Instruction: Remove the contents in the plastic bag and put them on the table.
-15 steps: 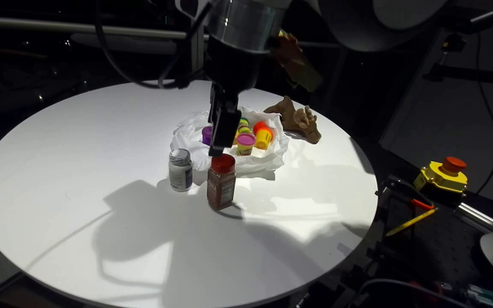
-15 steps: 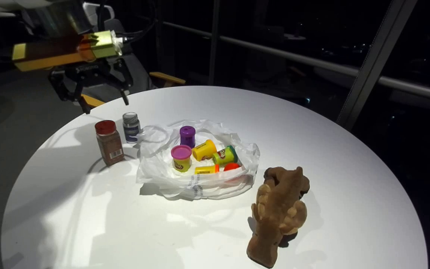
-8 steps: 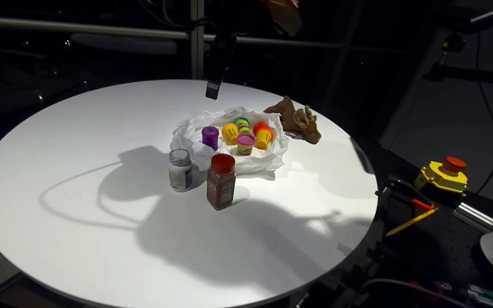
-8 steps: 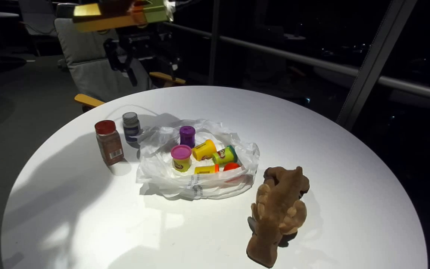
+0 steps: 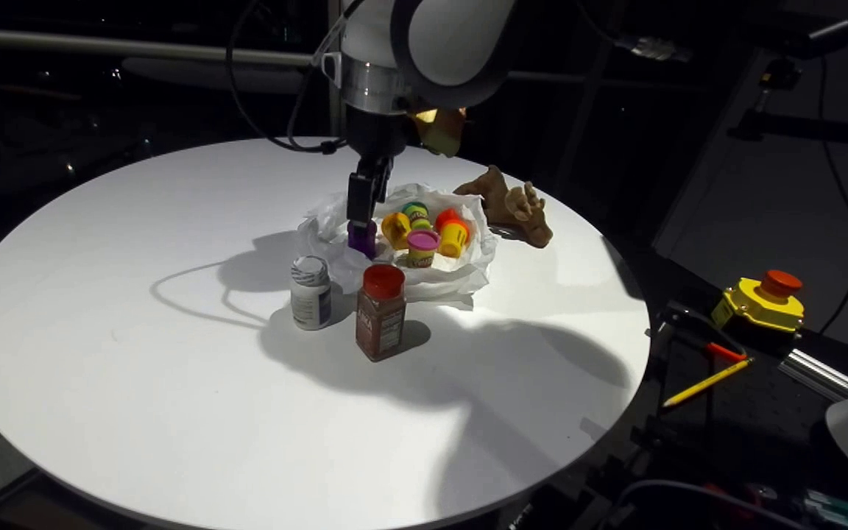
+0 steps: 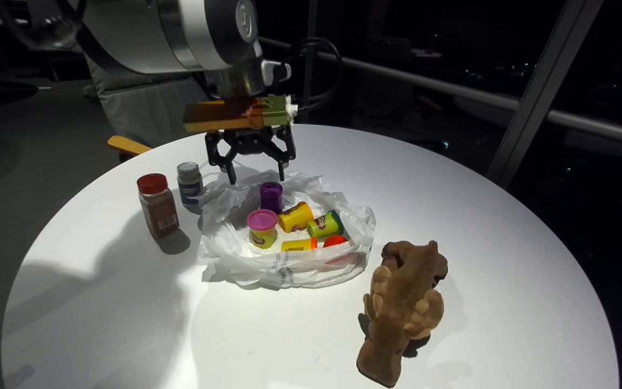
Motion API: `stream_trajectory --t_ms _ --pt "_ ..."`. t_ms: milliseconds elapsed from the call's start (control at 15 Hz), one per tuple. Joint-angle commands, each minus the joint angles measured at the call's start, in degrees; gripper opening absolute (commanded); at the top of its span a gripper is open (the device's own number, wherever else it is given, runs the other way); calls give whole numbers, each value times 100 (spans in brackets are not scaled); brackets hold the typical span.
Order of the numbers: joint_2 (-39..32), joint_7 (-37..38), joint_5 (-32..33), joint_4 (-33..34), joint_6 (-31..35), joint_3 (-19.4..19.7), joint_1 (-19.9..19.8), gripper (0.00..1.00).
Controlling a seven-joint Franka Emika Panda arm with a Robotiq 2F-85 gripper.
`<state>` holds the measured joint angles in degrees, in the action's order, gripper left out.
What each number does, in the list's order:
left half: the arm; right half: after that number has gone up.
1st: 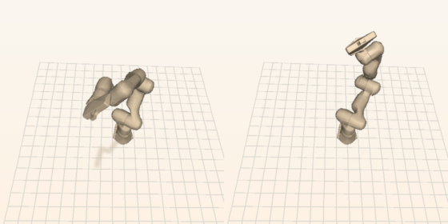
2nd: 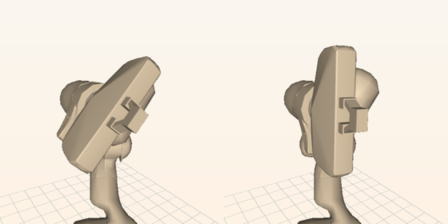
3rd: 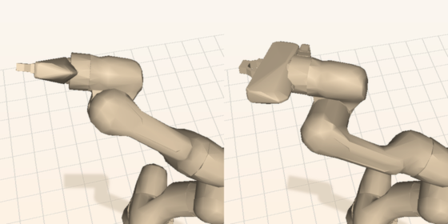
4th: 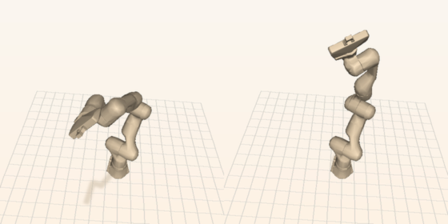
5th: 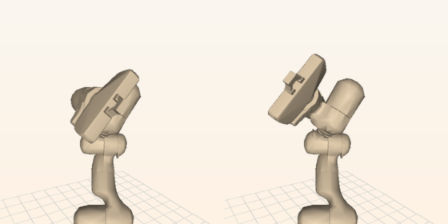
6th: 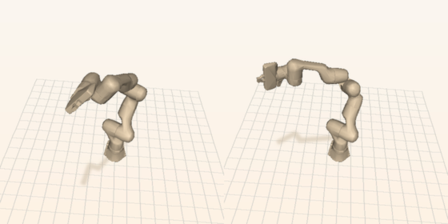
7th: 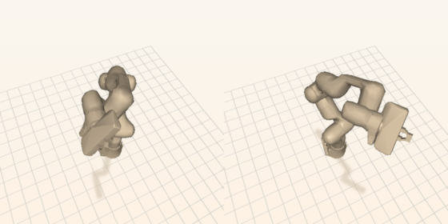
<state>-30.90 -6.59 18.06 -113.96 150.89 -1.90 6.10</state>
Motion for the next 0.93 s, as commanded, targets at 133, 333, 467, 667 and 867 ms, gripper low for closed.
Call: stream_trajectory --t_ms 133,333,467,667,867 --pt "-653 -82 -260 840 -273 27 -40 100" --pt "-767 -56 -304 1009 -240 59 -90 100" --pt "-824 -142 -401 1080 -284 -6 -183 75" --pt "-843 -226 -541 1119 -460 -75 -267 58" --pt "-723 -253 -667 1042 -568 -113 -312 35"
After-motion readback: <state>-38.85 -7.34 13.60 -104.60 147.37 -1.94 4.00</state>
